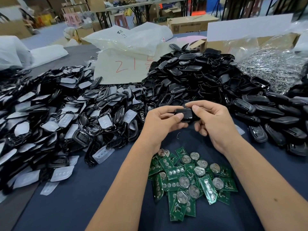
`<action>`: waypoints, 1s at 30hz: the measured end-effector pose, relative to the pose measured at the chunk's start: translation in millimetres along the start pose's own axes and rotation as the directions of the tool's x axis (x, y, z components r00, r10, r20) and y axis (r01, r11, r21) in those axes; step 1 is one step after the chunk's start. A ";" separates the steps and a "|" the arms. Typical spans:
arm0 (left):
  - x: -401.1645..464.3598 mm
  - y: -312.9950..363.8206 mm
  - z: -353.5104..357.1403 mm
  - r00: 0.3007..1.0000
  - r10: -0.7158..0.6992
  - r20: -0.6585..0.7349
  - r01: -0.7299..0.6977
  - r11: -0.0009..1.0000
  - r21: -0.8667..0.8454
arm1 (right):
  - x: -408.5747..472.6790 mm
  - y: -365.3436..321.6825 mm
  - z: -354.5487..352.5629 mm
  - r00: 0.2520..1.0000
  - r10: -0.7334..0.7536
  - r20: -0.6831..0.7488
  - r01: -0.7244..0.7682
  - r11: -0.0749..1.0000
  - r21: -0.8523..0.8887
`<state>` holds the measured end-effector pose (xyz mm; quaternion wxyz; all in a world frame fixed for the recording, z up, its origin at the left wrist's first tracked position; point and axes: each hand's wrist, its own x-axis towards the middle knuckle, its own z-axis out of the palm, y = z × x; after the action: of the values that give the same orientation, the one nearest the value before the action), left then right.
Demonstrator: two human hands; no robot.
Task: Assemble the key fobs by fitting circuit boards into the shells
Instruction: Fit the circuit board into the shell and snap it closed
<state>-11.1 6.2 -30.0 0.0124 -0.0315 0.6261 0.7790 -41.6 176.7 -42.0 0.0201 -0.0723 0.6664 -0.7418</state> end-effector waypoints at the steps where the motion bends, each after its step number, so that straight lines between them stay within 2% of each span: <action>1: 0.2 0.4 -0.1 1.000 -0.013 -0.004 0.013 1.000 -0.015 | -0.1 0.5 0.1 1.000 -0.010 0.007 0.010 1.000 -0.016; 8: -0.2 8.1 -6.5 0.992 -0.124 -0.005 0.122 0.984 -0.128 | -3.8 1.7 -2.0 0.989 -0.079 0.129 0.098 0.983 -0.156; 16: -0.1 13.6 -13.2 0.979 -0.205 -0.005 0.200 0.962 -0.183 | -5.2 1.4 -1.0 0.986 -0.089 0.142 0.111 0.982 -0.153; 30: -1.9 12.7 -15.0 0.985 -0.175 0.005 0.175 0.980 -0.099 | -5.3 2.4 -0.4 0.977 -0.090 0.196 0.133 0.966 -0.220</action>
<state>-9.5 -11.2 -20.7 0.0779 -0.0886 0.5815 0.8049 -36.6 177.5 -44.9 0.0312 -0.1799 0.7386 -0.6490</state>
